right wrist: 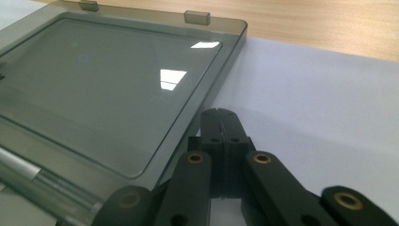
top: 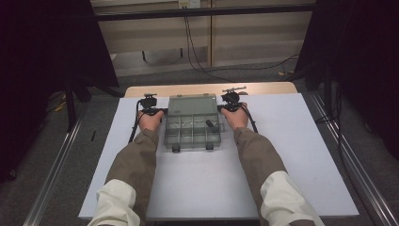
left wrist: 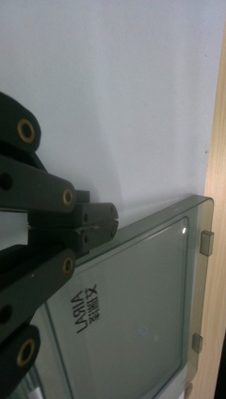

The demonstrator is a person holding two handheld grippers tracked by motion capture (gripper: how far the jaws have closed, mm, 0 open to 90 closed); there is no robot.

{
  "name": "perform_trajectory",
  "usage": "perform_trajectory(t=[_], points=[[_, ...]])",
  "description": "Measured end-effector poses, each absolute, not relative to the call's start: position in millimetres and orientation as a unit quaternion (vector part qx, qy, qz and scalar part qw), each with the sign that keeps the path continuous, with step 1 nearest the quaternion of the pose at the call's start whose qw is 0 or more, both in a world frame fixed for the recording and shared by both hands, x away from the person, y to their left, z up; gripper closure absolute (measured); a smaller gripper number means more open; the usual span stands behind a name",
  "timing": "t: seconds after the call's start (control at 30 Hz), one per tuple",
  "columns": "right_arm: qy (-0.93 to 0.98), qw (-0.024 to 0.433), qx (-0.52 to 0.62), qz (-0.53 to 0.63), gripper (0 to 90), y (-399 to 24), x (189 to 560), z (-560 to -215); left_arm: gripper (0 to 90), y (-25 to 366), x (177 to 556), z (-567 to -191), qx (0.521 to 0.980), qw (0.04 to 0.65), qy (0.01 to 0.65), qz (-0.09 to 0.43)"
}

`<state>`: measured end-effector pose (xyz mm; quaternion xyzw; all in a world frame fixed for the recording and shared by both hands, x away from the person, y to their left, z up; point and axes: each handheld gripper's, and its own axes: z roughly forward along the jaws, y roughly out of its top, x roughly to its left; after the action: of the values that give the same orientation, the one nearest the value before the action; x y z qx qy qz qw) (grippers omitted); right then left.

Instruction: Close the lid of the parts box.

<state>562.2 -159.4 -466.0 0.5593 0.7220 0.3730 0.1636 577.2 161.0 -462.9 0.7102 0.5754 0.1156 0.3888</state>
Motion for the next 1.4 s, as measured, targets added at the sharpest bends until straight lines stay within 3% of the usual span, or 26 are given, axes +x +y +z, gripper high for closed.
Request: perform_trajectory(t=[0.7,1.1,1.4], points=[[0.701,0.143,0.578,0.393,90.0,-163.4,582.5,-469.1,90.0,164.0,594.8,-464.9,0.695,0.403,0.588,0.091],[0.670,0.123,0.578,0.449,90.0,-172.7,577.6,-457.5,90.0,176.1,590.1,-450.9,0.654,0.469,0.592,0.044],[0.664,0.105,0.545,0.502,90.0,-183.3,565.9,-439.0,90.0,183.3,576.5,-434.5,0.653,0.501,0.567,0.039]])
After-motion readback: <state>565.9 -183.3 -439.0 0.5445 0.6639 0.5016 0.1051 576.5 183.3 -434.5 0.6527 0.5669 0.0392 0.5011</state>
